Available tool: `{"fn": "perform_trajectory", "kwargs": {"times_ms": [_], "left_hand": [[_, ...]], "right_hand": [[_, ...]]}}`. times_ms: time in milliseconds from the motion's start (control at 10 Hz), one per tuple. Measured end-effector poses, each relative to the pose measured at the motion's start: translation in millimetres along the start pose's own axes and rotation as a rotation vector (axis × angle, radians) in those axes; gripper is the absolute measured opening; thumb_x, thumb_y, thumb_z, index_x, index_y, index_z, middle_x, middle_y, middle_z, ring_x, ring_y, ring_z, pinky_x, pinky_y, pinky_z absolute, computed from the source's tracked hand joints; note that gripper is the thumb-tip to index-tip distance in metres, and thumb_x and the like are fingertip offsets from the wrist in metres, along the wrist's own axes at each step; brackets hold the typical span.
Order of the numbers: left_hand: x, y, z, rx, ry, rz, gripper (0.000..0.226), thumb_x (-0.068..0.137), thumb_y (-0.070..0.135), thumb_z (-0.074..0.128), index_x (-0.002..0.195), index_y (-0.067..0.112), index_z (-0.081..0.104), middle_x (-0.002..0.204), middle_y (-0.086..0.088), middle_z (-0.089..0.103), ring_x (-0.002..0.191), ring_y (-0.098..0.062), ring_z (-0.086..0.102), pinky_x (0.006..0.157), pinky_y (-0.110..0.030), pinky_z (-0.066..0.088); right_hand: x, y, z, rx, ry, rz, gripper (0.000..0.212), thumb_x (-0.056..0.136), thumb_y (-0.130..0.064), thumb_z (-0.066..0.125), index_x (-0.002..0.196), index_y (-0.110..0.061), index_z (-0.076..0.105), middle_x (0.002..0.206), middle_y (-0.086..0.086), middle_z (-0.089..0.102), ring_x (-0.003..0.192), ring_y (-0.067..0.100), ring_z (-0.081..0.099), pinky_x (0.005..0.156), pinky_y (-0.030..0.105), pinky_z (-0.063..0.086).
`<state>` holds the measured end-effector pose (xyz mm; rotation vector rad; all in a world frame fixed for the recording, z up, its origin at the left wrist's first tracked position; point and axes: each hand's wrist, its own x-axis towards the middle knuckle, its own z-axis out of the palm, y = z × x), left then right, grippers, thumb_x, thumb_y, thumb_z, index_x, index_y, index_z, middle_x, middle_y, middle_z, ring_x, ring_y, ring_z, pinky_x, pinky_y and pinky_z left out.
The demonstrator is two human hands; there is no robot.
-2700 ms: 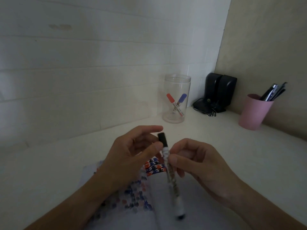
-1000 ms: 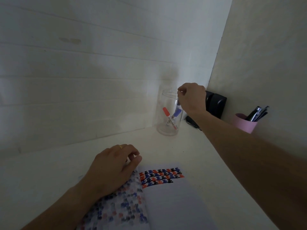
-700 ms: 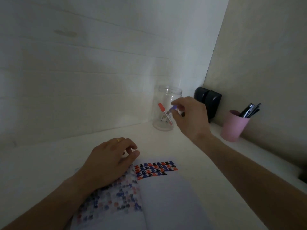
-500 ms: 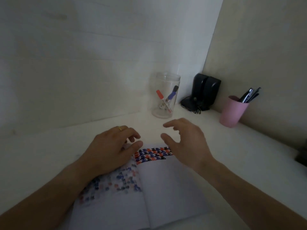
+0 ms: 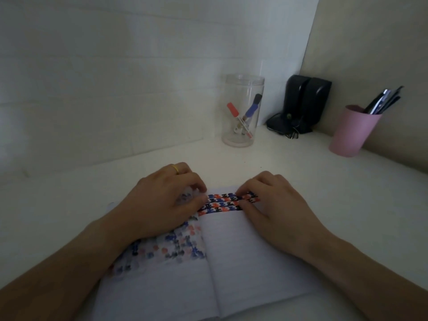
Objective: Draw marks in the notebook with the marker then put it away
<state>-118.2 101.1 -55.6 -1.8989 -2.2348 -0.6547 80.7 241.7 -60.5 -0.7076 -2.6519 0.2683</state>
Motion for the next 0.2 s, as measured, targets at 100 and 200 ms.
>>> {"fn": "perform_trajectory", "kwargs": {"times_ms": [100, 200], "left_hand": [[1.0, -0.2, 0.0, -0.003, -0.004, -0.002, 0.035, 0.089, 0.061, 0.042, 0.106, 0.040, 0.063, 0.106, 0.018, 0.057, 0.094, -0.002, 0.055, 0.079, -0.033, 0.053], [0.2, 0.2, -2.2, -0.015, -0.007, -0.001, 0.034, 0.089, 0.060, 0.043, 0.107, 0.039, 0.064, 0.106, 0.017, 0.058, 0.094, -0.003, 0.056, 0.079, -0.033, 0.053]], "right_hand": [[0.0, -0.6, 1.6, 0.013, -0.017, 0.015, 0.025, 0.098, -0.039, 0.049, 0.118, -0.034, 0.063, 0.119, -0.010, 0.058, 0.110, 0.011, 0.049, 0.092, 0.031, 0.048], [2.8, -3.2, -5.1, 0.099, 0.082, 0.068, 0.026, 0.098, -0.039, 0.049, 0.118, -0.032, 0.065, 0.118, -0.010, 0.062, 0.107, 0.009, 0.055, 0.091, 0.029, 0.048]]}}
